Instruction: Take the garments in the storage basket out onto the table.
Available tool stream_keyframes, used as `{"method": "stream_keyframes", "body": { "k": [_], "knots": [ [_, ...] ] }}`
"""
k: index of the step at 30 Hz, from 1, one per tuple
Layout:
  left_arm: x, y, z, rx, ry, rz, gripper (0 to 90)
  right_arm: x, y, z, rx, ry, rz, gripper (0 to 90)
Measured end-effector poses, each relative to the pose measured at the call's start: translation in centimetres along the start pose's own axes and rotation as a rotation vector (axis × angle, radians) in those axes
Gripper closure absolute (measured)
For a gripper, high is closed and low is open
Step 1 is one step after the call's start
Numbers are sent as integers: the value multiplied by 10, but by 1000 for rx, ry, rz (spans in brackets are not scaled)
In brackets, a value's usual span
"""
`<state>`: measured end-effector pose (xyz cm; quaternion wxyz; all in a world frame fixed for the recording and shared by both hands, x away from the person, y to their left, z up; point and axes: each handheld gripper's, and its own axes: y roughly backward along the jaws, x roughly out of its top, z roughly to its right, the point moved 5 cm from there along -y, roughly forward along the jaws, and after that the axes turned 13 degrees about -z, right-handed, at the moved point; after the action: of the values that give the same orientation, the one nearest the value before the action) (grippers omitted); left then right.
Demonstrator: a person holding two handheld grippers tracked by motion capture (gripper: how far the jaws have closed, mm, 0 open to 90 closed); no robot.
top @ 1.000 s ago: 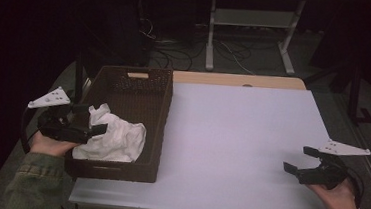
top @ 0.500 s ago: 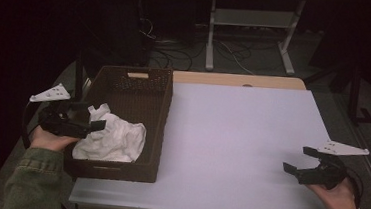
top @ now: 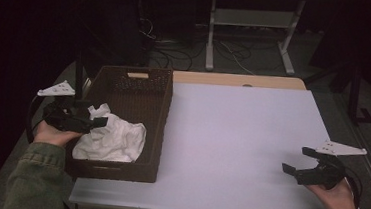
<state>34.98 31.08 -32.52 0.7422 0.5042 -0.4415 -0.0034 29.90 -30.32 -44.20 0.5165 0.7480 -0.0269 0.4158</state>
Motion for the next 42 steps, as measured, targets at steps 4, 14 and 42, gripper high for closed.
{"method": "stream_keyframes", "body": {
  "k": [4,14,42],
  "knots": [
    [1,-6,0,-8,-2,-11,0,0,0,0,1,-2,0,0],
    [-5,-30,1,-19,-42,-89,0,-1,0,0,2,2,-6,0],
    [-21,-71,-10,-1,-41,-281,0,-1,-4,-3,10,17,-31,0]
  ]
}}
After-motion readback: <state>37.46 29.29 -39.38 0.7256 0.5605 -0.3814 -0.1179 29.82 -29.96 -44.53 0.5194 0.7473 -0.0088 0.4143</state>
